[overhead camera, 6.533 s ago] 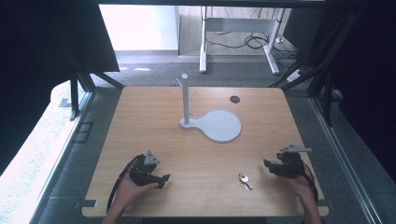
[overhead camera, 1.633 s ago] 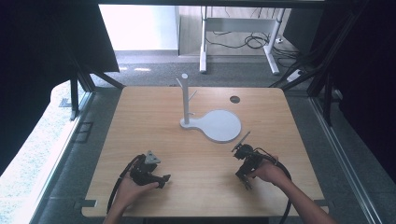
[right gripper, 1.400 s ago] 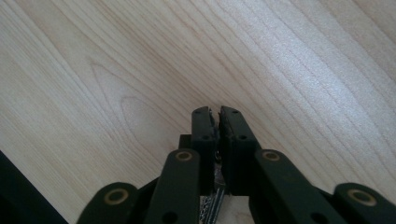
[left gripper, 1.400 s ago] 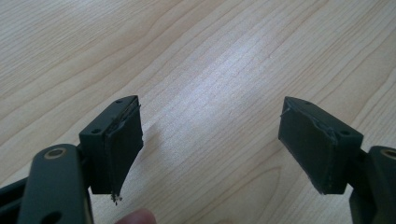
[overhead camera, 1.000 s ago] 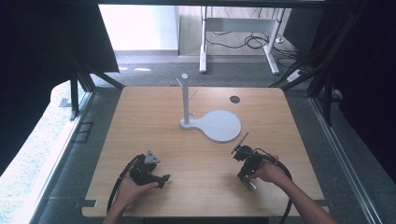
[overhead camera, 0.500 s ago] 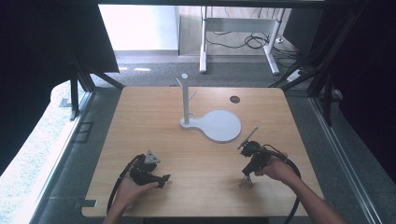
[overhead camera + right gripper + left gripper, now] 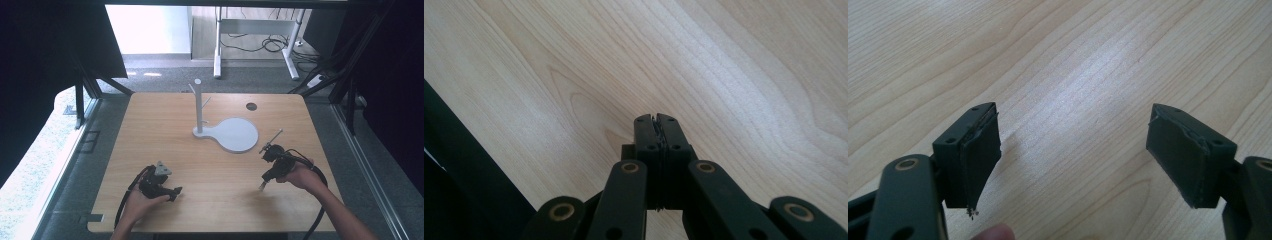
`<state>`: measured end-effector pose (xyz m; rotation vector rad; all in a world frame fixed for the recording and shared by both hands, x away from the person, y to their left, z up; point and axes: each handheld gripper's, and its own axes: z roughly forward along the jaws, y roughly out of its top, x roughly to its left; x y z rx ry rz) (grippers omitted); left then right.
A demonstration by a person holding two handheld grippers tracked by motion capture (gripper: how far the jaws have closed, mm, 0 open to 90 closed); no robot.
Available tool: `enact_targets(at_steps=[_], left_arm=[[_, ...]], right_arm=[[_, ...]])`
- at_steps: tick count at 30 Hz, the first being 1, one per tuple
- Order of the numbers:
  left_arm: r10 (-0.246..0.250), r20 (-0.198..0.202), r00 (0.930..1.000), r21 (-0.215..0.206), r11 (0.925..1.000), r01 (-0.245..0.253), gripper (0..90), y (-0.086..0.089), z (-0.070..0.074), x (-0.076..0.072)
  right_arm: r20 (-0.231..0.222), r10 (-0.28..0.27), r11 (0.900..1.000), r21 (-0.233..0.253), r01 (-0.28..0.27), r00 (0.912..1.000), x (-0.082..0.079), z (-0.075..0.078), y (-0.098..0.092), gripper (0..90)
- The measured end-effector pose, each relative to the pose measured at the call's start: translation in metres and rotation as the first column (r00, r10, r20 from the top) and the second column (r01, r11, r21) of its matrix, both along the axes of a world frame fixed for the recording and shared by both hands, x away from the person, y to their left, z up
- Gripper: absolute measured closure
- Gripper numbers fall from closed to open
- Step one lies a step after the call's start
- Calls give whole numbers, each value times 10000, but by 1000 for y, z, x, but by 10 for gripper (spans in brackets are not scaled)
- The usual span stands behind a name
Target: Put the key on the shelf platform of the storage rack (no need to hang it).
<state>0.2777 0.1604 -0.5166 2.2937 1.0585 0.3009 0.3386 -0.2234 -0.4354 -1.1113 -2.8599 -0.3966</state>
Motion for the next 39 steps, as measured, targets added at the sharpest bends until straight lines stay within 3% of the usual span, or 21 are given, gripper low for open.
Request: enact_targets(at_steps=[23,39], left_arm=[[41,-12,10000,-25,10000,-41,220,1,-1,1],[-34,-17,10000,26,10000,34,220,2,-1,2]], right_arm=[[195,53,9998,-210,-49,9998,21,18,3,900],[238,3,10000,-36,-2,9997,38,24,10,900]])
